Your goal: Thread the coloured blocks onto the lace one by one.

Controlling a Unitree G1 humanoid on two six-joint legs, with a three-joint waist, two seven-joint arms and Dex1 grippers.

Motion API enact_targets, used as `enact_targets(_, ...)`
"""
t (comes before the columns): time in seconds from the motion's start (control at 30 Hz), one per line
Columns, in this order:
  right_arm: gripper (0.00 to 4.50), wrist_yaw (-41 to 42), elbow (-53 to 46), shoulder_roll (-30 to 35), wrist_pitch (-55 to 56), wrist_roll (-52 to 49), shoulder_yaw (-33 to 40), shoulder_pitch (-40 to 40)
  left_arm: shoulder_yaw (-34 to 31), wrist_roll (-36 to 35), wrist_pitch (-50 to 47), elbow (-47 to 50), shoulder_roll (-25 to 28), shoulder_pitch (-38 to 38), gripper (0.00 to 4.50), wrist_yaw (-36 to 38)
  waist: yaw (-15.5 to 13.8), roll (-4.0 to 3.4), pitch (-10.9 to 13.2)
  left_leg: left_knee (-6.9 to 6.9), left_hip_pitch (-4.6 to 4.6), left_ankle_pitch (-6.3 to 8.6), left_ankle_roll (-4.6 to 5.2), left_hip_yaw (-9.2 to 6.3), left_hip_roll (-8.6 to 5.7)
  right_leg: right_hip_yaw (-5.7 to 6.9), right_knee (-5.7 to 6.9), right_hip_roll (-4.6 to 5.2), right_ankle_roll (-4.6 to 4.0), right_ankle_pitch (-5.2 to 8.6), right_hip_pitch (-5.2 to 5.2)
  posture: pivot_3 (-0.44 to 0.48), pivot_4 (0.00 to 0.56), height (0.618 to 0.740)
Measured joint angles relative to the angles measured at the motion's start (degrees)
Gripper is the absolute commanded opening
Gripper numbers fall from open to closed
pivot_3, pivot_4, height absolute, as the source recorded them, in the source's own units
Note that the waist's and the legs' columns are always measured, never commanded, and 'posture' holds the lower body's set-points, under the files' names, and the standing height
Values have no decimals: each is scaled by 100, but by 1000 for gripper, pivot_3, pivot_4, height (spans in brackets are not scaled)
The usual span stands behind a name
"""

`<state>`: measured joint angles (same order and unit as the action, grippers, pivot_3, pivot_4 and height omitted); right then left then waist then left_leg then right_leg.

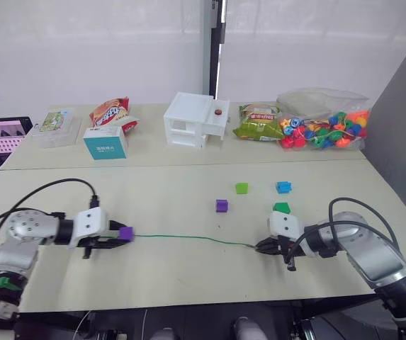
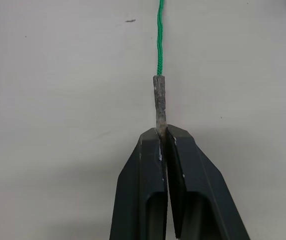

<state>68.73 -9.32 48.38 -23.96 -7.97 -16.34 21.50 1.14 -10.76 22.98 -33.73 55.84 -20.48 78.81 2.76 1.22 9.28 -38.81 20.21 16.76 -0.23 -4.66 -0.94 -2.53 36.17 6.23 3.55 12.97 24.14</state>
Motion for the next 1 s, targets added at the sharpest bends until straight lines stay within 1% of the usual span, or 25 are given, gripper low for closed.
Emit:
enact_targets(0.13, 0, 65, 70, -114, 15, 3, -96, 105, -200, 161, 709, -1506, 704, -106, 1201, 101, 70, -7, -1, 7, -1, 1, 2, 1, 4, 0, 7, -6, -4, 1, 6, 0, 150, 740)
enact_targets(0.2, 0, 114, 142, -119, 17, 14, -112, 175, -313, 163, 775, -2034, 769, -202, 2221, 208, 58, -11, 0, 5, 2, 1, 2, 2, 4, 1, 6, -5, -4, 1, 5, 0, 150, 740)
enact_targets(0.23, 0, 124, 178, -160, 25, 38, -129, 225, -308, 225, 891, -2267, 770, -225, 2606, 267, 44, -11, 1, 3, 4, 1, 2, 1, 4, 4, 6, -5, -4, 1, 5, 0, 150, 740)
enact_targets(0.27, 0, 126, 196, -188, 33, 45, -135, 233, -313, 240, 968, -2416, 755, -226, 2851, 294, 29, -9, 1, 2, 8, 1, 2, 1, 4, 4, 6, -5, -4, 1, 8, 0, 150, 740)
enact_targets(0.33, 0, 140, 220, -207, 40, 53, -151, 261, -344, 269, 1102, -2628, 778, -324, 3550, 326, -7, -5, 1, 0, 9, 1, 2, 0, 4, 6, 6, -5, -4, 1, 7, 0, 150, 740)
enact_targets(0.43, 0, 155, 252, -280, 50, 66, -170, 293, -358, 400, 1185, -2973, 908, -516, 4484, 371, -18, 2, 5, 1, 11, 1, 2, 1, 4, 7, 7, -4, -4, 1, 10, 0, 150, 740)
enact_targets(0.5, 0, 166, 265, -281, 67, 68, -170, 293, -358, 450, 1186, -3120, 1051, -671, 4484, 397, -19, 8, 5, 1, 14, 1, 2, 0, 4, 9, 7, -4, -4, 1, 11, 0, 150, 740)
enact_targets(0.6, 0, 195, 281, -288, 99, 91, -169, 295, -382, 539, 1175, -3226, 1270, -1194, 4484, 448, -35, 16, 5, -3, 16, 1, 2, -1, 4, 11, 5, -3, -3, 1, 7, 0, 150, 740)
enact_targets(0.63, 0, 202, 294, -291, 114, 92, -168, 293, -386, 547, 1158, -3234, 1289, -1361, 4484, 462, -46, 16, 5, -5, 16, 1, 2, 0, 3, 11, 6, -2, -3, 1, 6, 0, 150, 740)
enact_targets(0.7, 0, 208, 314, -298, 140, 101, -167, 294, -453, 488, 908, -3172, 1205, -2004, 4484, 594, -88, 23, 6, -13, 22, 1, 1, -5, 3, 18, 6, -2, -2, 0, 3, 0, 150, 740)
enact_targets(0.73, 0, 208, 312, -305, 149, 101, -164, 289, -481, 446, 832, -3097, 1154, -2134, 4484, 649, -88, 23, 6, -13, 21, 1, 1, -3, 2, 17, 7, -1, -1, 0, 3, 0, 150, 740)
enact_targets(0.8, 0, 209, 315, -306, 173, 100, -164, 288, -541, 243, 537, -2747, 903, -2379, 4484, 900, -87, 22, 6, -13, 21, 1, 1, -3, 2, 16, 9, 0, -1, -1, 4, 0, 150, 740)
enact_targets(0.87, 0, 208, 307, -306, 176, 99, -158, 289, -577, -134, 1, -1996, 453, -2357, 4484, 1158, -87, 22, 6, -13, 24, 1, 1, -5, 2, 16, 16, 1, -1, -1, 6, 0, 150, 740)
enact_targets(0.93, 0, 202, 276, -309, 167, 85, -157, 283, -535, -561, -762, -915, -49, -2105, 4484, 1265, -52, 22, 6, -18, 36, 1, 0, -8, 2, 15, 52, 1, -1, -1, 17, 0, 150, 740)
enact_targets(1.0, 0, 196, 213, -305, 101, 62, -150, 269, -440, -838, -1462, 55, -441, -1890, 4484, 1149, -31, 23, 7, -18, 47, 1, 1, -12, 2, 15, 52, 1, -1, -1, 27, 0, 150, 740)
